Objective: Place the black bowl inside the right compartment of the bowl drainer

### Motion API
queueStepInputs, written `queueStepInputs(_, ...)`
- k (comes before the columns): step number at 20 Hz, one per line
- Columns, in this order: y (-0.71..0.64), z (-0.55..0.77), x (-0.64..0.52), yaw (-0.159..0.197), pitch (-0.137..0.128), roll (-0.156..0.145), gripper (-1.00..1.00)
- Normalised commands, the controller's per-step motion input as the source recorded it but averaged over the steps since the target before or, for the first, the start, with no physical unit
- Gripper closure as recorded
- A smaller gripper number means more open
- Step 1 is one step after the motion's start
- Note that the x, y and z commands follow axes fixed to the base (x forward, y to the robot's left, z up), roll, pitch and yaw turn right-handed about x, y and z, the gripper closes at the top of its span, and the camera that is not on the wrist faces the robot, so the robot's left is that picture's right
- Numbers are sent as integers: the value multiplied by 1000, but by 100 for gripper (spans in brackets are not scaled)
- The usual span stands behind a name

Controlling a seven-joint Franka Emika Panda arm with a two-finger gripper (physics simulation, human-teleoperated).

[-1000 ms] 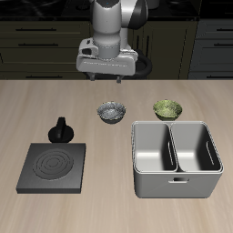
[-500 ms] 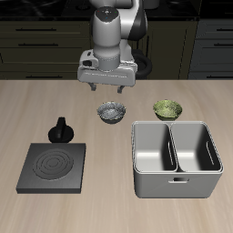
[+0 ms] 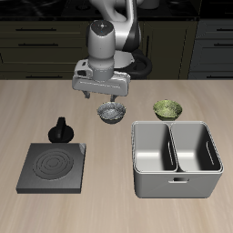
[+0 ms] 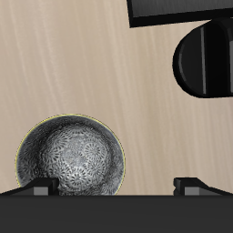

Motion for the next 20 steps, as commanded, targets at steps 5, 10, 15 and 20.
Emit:
queueStepInputs(5, -185, -240, -38, -1, 15, -21, -100)
queueStepInputs(10, -24, -342, -62, -11, 21, -6, -100)
queueStepInputs(15, 49, -456, -53, -15, 58, 8, -100)
queueStepInputs(20, 33, -340, -33, -45, 43, 11, -100)
